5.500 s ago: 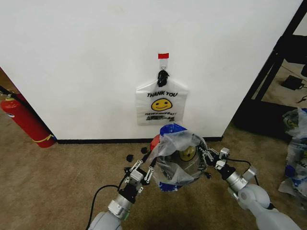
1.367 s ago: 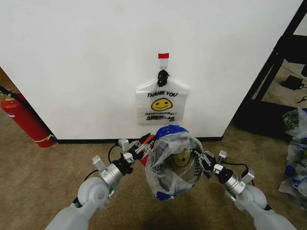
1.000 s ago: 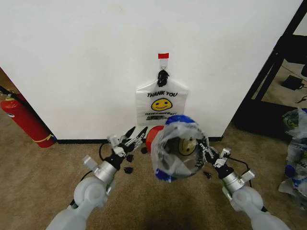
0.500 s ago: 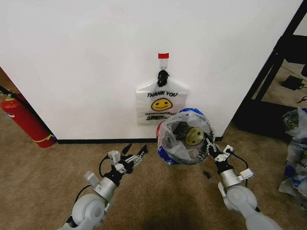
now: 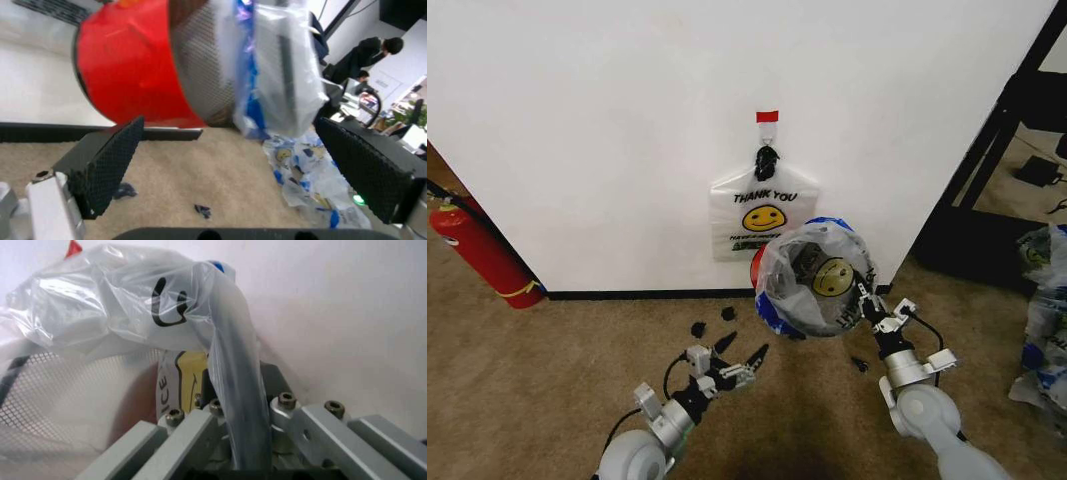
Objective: Pick up the garbage bag from the wall and place it over the trash bin.
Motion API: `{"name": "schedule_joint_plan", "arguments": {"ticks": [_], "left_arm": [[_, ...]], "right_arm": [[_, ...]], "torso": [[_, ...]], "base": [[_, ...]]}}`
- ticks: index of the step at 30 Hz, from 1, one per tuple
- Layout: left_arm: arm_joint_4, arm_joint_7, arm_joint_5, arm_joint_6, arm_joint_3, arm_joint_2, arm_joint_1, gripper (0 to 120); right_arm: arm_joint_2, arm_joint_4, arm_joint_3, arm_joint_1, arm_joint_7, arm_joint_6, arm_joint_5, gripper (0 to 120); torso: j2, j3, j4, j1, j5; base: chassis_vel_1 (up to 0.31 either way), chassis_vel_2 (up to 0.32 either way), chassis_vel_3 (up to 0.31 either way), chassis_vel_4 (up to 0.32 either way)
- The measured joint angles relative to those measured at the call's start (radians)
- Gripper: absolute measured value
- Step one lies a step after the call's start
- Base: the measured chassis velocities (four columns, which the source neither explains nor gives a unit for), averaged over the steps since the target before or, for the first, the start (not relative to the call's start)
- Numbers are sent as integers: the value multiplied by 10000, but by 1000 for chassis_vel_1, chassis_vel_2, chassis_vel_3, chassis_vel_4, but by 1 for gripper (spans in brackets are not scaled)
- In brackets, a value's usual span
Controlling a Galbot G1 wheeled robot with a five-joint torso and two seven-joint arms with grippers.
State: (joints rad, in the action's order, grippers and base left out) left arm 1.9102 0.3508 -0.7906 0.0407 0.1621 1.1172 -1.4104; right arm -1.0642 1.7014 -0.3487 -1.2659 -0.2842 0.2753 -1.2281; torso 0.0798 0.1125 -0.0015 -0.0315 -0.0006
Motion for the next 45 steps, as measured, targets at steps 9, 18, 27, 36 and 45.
{"name": "schedule_joint_plan", "arguments": {"ticks": [9, 18, 27, 36, 45], "left_arm": [[196, -363, -375, -245, -113, 197, 385, 100], [179, -418, -571, -296, -226, 327, 533, 79], [92, -239, -672, -176, -168, 272, 566, 45], [-172, 1, -703, 175, -22, 197, 558, 12], [-463, 345, -810, 441, -10, 232, 699, 0]], "right_arm": [[-78, 64, 98, 8, -46, -2, 234, 1], [-75, 250, 93, -40, -66, -14, 292, 1], [-79, 388, 83, -78, -37, -41, 299, 1], [-94, 548, 85, -90, 29, -142, 259, 1], [-112, 944, 71, -238, 210, -281, -33, 1]], "torso": [[0, 0, -1, 0, -1], [-1, 0, 0, 0, -3], [-2, 0, 0, 0, -3], [-2, 0, 0, 0, -3], [-2, 0, 0, 0, -3]], "base": [[0, 0, 0, 0], [0, 0, 0, 0], [0, 0, 0, 0], [0, 0, 0, 0], [0, 0, 0, 0]]}}
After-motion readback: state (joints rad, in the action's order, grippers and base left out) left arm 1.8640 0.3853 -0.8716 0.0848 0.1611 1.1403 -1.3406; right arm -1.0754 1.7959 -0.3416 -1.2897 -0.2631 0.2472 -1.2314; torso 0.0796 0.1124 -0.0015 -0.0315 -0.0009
